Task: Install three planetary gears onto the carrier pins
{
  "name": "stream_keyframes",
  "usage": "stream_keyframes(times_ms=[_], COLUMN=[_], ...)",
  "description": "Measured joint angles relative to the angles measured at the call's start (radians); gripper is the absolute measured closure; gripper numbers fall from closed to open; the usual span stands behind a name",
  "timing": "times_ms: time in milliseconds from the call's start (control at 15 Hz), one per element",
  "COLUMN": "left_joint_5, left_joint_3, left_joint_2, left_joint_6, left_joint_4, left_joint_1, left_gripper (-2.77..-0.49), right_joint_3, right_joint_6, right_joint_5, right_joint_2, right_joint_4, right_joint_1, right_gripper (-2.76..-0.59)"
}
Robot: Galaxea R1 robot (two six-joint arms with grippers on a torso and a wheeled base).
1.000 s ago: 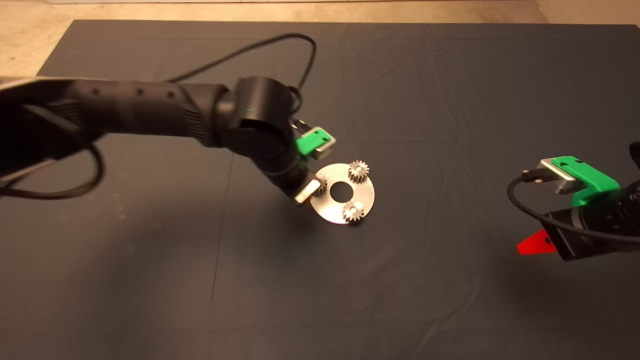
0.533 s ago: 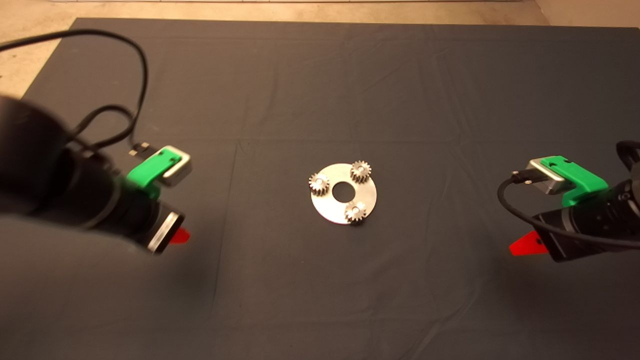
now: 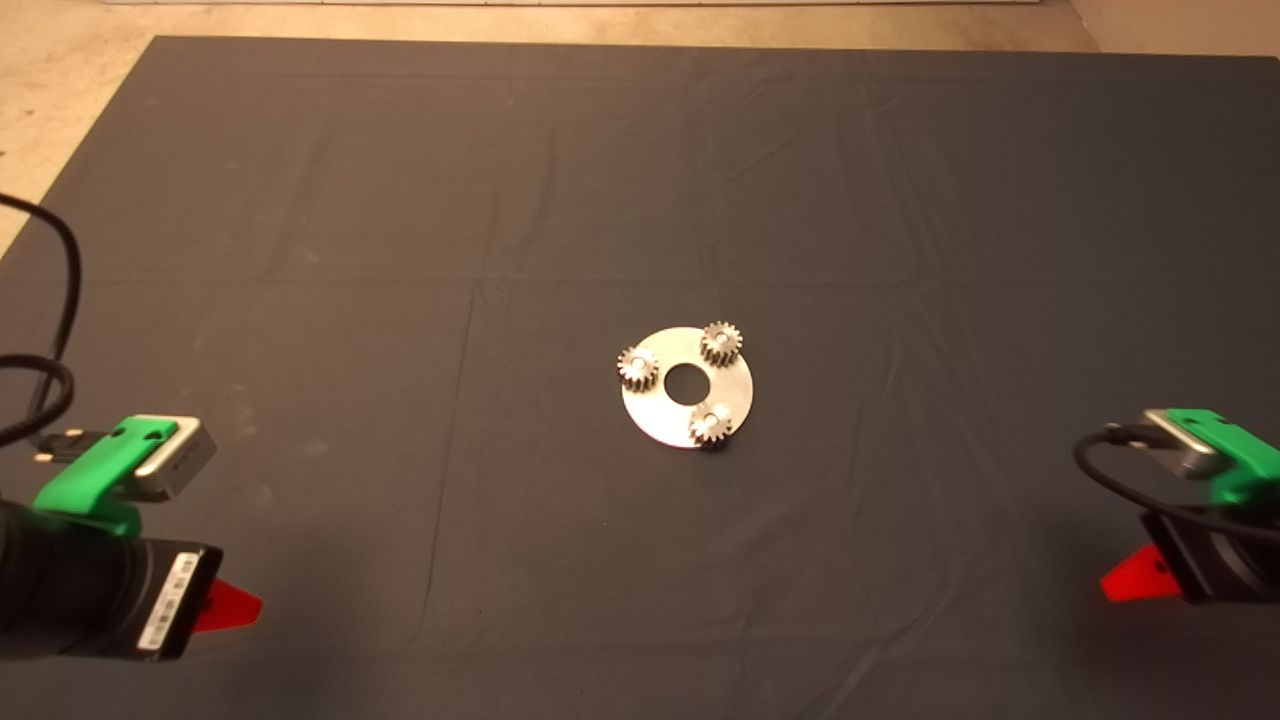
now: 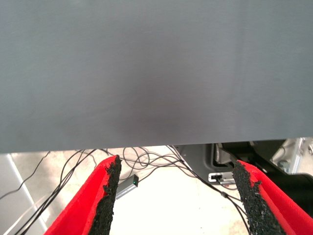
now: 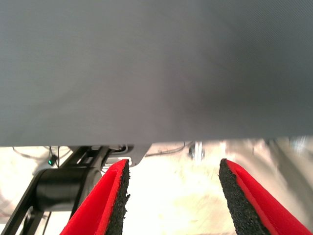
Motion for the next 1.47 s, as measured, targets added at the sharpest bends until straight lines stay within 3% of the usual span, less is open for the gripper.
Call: stream_keyframes(times_ms=[133, 200, 400, 533, 733, 1267, 1467], left_joint_5=[-0.007, -0.007, 0.000, -0.004, -0.001, -0.001, -0.002], left_joint_3=[0.001, 0.002, 0.002, 0.003, 0.003, 0.003, 0.004], left_joint_2=[-0.004, -0.016, -0.067, -0.071, -0.082, -0.079, -0.052], left_joint_6=[0.003, 0.010, 0.040, 0.054, 0.059, 0.062, 0.069], left_joint_4=[-0.010, -0.020, -0.050, -0.056, -0.061, -0.068, -0.072], left_joint_1=[-0.003, -0.003, -0.003, -0.003, -0.003, 0.006, 0.012], left_gripper=[-1.60, -1.60, -1.60, -1.60, -1.60, -1.60, -1.60], right_joint_3=[0.008, 0.010, 0.016, 0.017, 0.017, 0.017, 0.017], right_joint_6=[-0.007, -0.014, -0.027, -0.029, -0.031, -0.031, -0.032], right_joint_5=[-0.003, 0.005, 0.009, 0.004, 0.009, 0.008, 0.007], right_joint_2=[-0.024, -0.023, -0.020, -0.003, 0.028, 0.035, 0.038], right_joint_4=[0.000, 0.000, -0.001, -0.001, -0.001, -0.001, -0.001], right_joint_1=[-0.017, -0.023, -0.026, -0.028, -0.033, -0.039, -0.039], right_gripper=[-1.34, -1.34, -1.34, -1.34, -1.34, -1.34, -1.34])
